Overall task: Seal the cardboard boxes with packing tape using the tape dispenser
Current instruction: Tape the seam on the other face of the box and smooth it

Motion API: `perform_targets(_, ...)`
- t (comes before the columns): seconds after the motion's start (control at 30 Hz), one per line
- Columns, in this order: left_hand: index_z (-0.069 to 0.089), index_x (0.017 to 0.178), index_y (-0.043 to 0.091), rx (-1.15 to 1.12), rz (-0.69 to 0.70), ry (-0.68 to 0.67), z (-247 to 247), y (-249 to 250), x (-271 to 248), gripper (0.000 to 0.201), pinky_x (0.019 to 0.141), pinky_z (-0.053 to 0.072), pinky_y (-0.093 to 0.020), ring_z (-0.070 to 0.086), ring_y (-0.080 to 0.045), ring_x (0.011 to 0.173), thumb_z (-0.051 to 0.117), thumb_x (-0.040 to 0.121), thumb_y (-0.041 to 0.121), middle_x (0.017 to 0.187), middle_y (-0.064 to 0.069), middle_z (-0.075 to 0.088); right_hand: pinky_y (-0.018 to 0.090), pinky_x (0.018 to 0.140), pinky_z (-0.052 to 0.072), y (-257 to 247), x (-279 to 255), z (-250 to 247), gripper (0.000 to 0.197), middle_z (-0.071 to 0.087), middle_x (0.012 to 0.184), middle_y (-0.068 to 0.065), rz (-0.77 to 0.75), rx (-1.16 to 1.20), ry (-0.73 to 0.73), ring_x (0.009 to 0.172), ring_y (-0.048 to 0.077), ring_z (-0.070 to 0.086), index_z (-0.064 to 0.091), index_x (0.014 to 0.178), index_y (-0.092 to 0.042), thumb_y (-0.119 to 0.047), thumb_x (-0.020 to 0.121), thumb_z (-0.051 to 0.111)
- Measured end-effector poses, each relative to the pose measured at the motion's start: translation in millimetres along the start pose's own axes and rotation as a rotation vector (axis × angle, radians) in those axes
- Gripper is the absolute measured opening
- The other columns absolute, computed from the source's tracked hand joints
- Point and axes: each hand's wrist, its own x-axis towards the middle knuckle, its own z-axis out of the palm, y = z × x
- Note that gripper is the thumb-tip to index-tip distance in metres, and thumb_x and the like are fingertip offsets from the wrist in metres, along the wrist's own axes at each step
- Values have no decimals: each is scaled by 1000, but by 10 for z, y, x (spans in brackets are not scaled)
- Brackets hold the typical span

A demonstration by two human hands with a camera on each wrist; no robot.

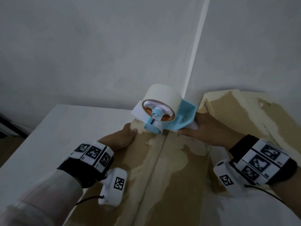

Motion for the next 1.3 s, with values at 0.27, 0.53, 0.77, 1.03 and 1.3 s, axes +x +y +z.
perform_targets(0.27, 29, 141, 11, 34, -30, 79, 27, 32, 102, 57, 116, 22, -41, 36, -28, 134, 12, 98, 44, 148, -12, 35, 11, 72, 43, 10, 20, -14, 34, 64, 98, -9, -16, 4, 0, 86, -10, 54, 58, 108, -26, -42, 79, 63)
perform_targets(0.53, 41, 131, 12, -33, 20, 97, 17, -5, 75, 56, 110, 32, -44, 48, -30, 122, 14, 97, 48, 136, -13, 49, 28, 84, 48, 15, -17, -18, 42, 66, 110, -2, -20, -15, 0, 97, 8, 60, 57, 115, -21, -42, 79, 63)
perform_targets(0.77, 38, 132, 13, 26, 55, 109, 32, -27, 74, 56, 106, 34, -41, 48, -31, 120, 14, 97, 48, 135, -15, 47, 19, 70, 47, 45, -164, -202, 30, 63, 93, -14, 22, -62, -42, 83, -3, 58, 54, 99, -33, -50, 75, 61)
perform_targets(1.03, 40, 130, 10, 66, 94, 139, 38, -80, 110, 56, 103, 33, -39, 46, -31, 121, 14, 97, 47, 136, -17, 46, -5, 62, 38, 261, -636, -611, 27, 54, 87, -30, 113, -75, -56, 75, -27, 51, 49, 90, -47, -45, 68, 65)
perform_targets(1.3, 40, 131, 13, 64, 133, 126, 62, -55, 116, 57, 105, 34, -44, 48, -31, 119, 13, 96, 49, 134, -15, 48, -3, 59, 40, 352, -855, -749, 26, 61, 79, -26, 132, -116, -30, 72, -25, 53, 50, 83, -45, -33, 73, 70)
